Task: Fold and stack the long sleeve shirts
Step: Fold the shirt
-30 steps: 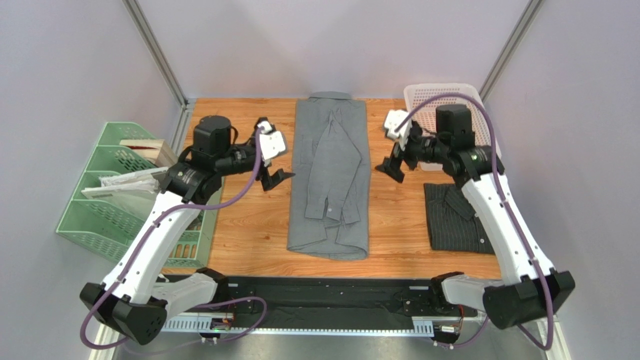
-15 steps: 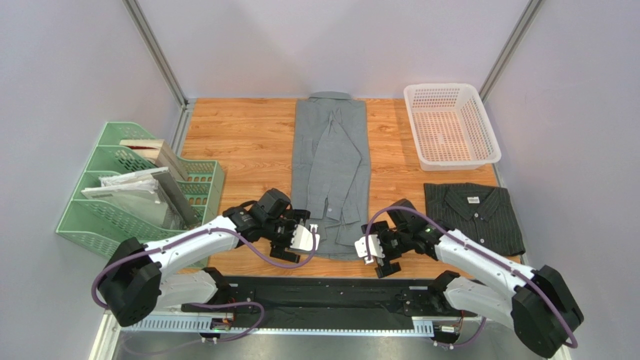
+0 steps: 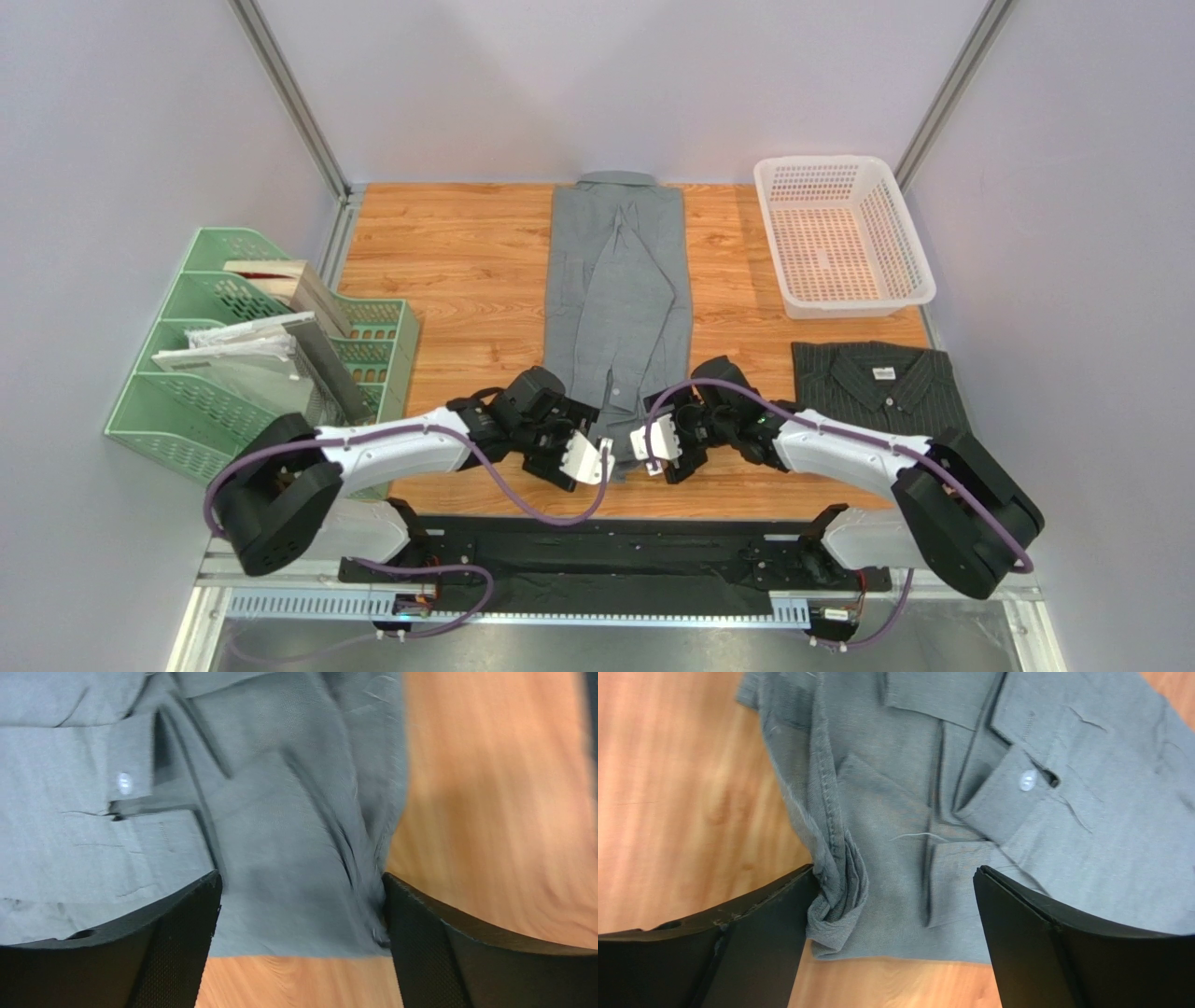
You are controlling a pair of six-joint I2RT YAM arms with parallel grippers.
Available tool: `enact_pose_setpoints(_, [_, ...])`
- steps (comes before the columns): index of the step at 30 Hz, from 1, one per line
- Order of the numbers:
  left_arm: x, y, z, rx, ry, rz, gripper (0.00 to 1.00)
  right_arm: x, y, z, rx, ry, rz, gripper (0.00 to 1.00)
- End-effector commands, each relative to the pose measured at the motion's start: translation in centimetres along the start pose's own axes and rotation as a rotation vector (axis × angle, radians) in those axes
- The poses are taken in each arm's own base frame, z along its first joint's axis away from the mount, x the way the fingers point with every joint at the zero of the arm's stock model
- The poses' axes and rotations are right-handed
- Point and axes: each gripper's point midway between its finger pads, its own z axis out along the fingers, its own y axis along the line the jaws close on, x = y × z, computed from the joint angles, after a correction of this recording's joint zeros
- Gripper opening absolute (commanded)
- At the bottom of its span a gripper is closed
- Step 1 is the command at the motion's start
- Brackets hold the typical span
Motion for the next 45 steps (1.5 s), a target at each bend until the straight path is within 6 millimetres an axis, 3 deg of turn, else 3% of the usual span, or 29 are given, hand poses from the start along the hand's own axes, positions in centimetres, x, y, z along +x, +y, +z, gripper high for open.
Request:
enact_pose_setpoints(1, [1.5,1.7,1.3,-0.047,0.09,-0.037,0.7,3.9,1.1,0.4,-0.01,0.163,-0.017,0.77])
enact_pose_setpoints(3, [1.2,1.9,1.2,-0.048,0.075,-0.042,0.51,3.6,0.5,0.3,0.006,0.164,-0.007,0.62])
enact_pose_setpoints(4, [1.0,1.7,1.1,-0.041,0.066,-0.041,0.34,3.8,0.6,0.2,0.001,0.174,-0.004,0.59])
enact_pose_setpoints(6, [0.4,1.5,0.5,-0.037,0.044,-0.041,0.18,3.6,0.2,-0.2,0.016,0.176,-0.019,0.51])
enact_pose_setpoints(7, [0.2,1.8,0.2,-0.045,0.042,-0.048,0.05,3.6,0.4,-0.5,0.01,0.18,-0.018,0.48])
enact_pose_setpoints(8, [0.0,1.9,-0.2,-0.052,0.038,-0.068,0.02,3.3,0.1,-0.8,0.022,0.176,-0.022,0.44])
enact_pose_setpoints(10, [-0.3,1.7,-0.7,-0.035,0.032,-0.087,0.0,2.8,0.2,-1.2,0.02,0.161,-0.018,0.36])
enact_pose_setpoints(11, [-1.1,1.8,-1.1,-0.039,0.004,-0.098,0.0,2.8,0.7,-1.3,0.004,0.162,-0.008,0.24])
enact_pose_setpoints(15, [-2.5,0.3,-2.3,0.039,-0.041,-0.147,0.0,1.4,0.5,-2.4,0.004,0.125,0.035,0.0])
enact_pose_setpoints(20, [-5.3,-0.7,-5.0,0.112,-0.122,-0.185,0.0,-0.1,1.9,-4.4,-0.038,0.098,0.091,0.0])
enact_pose_setpoints(25, [-4.9,-1.6,-5.5,0.131,-0.098,-0.237,0.0,-0.3,3.0,-5.3,-0.042,0.092,0.111,0.0])
enact_pose_setpoints(28, [-5.3,-1.4,-5.8,0.129,-0.11,-0.235,0.0,-0.4,2.9,-5.4,-0.043,0.098,0.129,0.0])
enact_pose_setpoints(30, [-5.6,-1.4,-6.4,0.14,-0.11,-0.228,0.0,-1.0,1.8,-5.9,-0.021,0.093,0.132,0.0])
enact_pose_setpoints(34, [-7.0,1.8,-8.8,0.104,-0.14,-0.226,0.0,-2.3,-1.2,-7.8,0.019,0.097,0.139,0.0])
enact_pose_setpoints(35, [-7.0,2.5,-9.2,0.1,-0.138,-0.234,0.0,-3.0,-3.1,-8.5,0.054,0.085,0.132,0.0])
enact_pose_setpoints(36, [-6.9,4.2,-10.3,0.073,-0.136,-0.247,0.0,-3.1,-3.6,-8.5,0.042,0.081,0.131,0.0])
enact_pose_setpoints(38, [-6.3,5.5,-10.1,0.093,-0.128,-0.249,0.0,-2.5,-4.9,-8.8,0.046,0.091,0.144,0.0])
enact_pose_setpoints(41, [-4.5,9.1,-9.6,0.078,-0.102,-0.278,0.0,-0.7,-7.7,-8.3,0.039,0.112,0.166,0.0])
enact_pose_setpoints(42, [-4.0,11.5,-10.2,0.036,-0.101,-0.282,0.0,-0.2,-9.3,-7.6,0.029,0.112,0.177,0.0])
enact_pose_setpoints(43, [-2.9,12.3,-8.9,0.058,-0.087,-0.311,0.0,0.9,-10.6,-7.8,0.044,0.121,0.19,0.0])
enact_pose_setpoints(44, [-1.7,13.6,-8.8,0.04,-0.074,-0.338,0.0,1.5,-11.4,-7.4,0.041,0.124,0.205,0.0])
enact_pose_setpoints(45, [-1.5,16.0,-9.1,0.004,-0.075,-0.328,0.0,2.5,-13.6,-7.0,0.055,0.124,0.22,0.0])
